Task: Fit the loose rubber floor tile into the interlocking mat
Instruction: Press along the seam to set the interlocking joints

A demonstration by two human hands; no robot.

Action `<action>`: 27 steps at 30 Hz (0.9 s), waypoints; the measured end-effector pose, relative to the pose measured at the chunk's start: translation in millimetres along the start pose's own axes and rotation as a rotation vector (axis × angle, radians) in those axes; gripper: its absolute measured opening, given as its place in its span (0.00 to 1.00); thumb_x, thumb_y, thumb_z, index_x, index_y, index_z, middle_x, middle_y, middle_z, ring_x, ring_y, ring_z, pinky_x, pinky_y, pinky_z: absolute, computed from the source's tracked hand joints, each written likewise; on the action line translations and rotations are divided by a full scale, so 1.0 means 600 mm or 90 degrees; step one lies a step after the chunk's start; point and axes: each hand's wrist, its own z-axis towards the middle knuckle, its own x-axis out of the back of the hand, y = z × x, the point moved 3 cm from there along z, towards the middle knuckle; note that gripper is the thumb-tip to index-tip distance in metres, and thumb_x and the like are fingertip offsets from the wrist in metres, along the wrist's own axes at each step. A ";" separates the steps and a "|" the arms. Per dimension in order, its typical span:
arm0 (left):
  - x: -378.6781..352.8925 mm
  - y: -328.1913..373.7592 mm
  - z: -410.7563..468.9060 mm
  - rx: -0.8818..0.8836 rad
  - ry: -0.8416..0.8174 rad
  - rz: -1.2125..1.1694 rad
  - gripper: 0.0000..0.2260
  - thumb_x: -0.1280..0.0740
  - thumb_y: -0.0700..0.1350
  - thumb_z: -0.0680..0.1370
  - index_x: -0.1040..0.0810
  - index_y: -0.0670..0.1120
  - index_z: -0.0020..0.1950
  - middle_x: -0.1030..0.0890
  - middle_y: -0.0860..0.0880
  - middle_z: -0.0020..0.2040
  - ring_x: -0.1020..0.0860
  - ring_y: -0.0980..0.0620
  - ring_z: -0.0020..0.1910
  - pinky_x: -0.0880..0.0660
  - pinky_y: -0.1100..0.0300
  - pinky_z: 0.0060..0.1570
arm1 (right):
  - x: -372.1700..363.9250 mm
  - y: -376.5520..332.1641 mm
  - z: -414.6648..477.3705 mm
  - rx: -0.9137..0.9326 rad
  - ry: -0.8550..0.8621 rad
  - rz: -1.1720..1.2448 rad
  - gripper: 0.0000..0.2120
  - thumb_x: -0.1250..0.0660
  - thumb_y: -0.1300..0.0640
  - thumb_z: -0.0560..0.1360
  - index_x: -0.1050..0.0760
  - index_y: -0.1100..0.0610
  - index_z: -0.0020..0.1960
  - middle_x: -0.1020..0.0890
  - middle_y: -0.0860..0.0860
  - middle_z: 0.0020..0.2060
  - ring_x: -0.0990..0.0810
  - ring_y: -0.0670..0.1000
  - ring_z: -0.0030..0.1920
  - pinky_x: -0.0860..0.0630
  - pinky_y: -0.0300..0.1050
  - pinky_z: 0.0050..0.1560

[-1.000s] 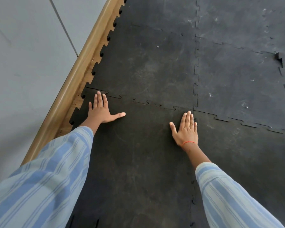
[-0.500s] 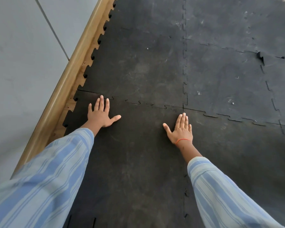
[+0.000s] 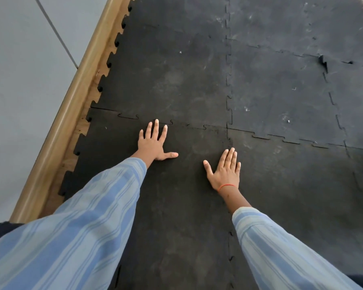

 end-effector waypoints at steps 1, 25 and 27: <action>-0.007 0.005 -0.011 0.009 -0.005 -0.012 0.48 0.49 0.75 0.72 0.70 0.50 0.77 0.73 0.43 0.76 0.67 0.42 0.76 0.58 0.41 0.75 | -0.007 -0.003 -0.013 -0.005 0.008 0.009 0.41 0.56 0.34 0.77 0.64 0.60 0.76 0.62 0.56 0.77 0.63 0.54 0.77 0.60 0.53 0.77; -0.069 0.079 -0.214 0.100 -0.259 -0.126 0.37 0.38 0.59 0.79 0.55 0.49 0.80 0.67 0.45 0.78 0.64 0.41 0.77 0.48 0.35 0.71 | 0.019 -0.066 -0.204 -0.316 -0.195 0.355 0.40 0.43 0.44 0.78 0.63 0.61 0.77 0.64 0.61 0.76 0.51 0.61 0.77 0.47 0.57 0.74; -0.030 0.099 -0.247 0.067 -0.222 -0.094 0.27 0.39 0.52 0.81 0.43 0.49 0.79 0.57 0.45 0.80 0.56 0.42 0.78 0.43 0.38 0.71 | 0.084 -0.094 -0.210 -0.288 -0.162 0.395 0.39 0.43 0.45 0.79 0.62 0.59 0.77 0.60 0.61 0.77 0.39 0.64 0.73 0.38 0.57 0.70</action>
